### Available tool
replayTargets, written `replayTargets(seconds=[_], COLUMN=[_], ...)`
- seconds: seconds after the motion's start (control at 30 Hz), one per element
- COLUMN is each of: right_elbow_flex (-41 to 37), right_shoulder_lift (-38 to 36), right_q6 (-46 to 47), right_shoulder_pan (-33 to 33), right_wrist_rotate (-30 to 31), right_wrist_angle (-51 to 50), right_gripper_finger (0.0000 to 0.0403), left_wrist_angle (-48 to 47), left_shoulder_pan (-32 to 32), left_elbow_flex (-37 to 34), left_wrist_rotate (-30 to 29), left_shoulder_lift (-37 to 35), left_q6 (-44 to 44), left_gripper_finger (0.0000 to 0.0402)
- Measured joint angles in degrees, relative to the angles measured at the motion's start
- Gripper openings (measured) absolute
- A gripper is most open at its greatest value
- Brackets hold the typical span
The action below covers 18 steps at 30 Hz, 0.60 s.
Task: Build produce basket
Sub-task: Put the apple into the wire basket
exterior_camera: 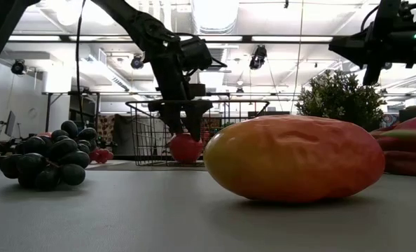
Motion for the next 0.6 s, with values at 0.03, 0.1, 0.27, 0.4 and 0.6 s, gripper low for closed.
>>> replayTargets(seconds=[0.03, 0.1, 0.27, 0.4, 0.6], right_elbow_flex=[0.0, 0.1, 0.1, 0.1, 0.1], right_shoulder_lift=[0.0, 0.0, 0.0, 0.0, 0.0], right_q6=[0.0, 0.0, 0.0, -0.8, -1.4], right_shoulder_pan=[0.0, 0.0, 0.0, 0.0, 0.0], right_wrist_rotate=[0.0, 0.0, 0.0, 0.0, 0.0], right_wrist_angle=[0.0, 0.0, 0.0, 0.0, 0.0], right_gripper_finger=[0.0027, 0.0027, 0.0027, 0.0027, 0.0027], left_wrist_angle=[0.0, 0.0, 0.0, -0.1, -0.4], left_shoulder_pan=[0.0, 0.0, 0.0, 0.0, -0.1], left_elbow_flex=[0.0, 0.0, 0.0, 0.0, 0.0], left_wrist_rotate=[0.0, 0.0, 0.0, 0.0, 2.5], left_shoulder_lift=[0.0, 0.0, 0.0, 0.0, -0.9], left_q6=[0.2, 0.4, 0.4, 0.4, 3.4], left_gripper_finger=[0.0270, 0.0270, 0.0278, 0.0309, 0.0334])
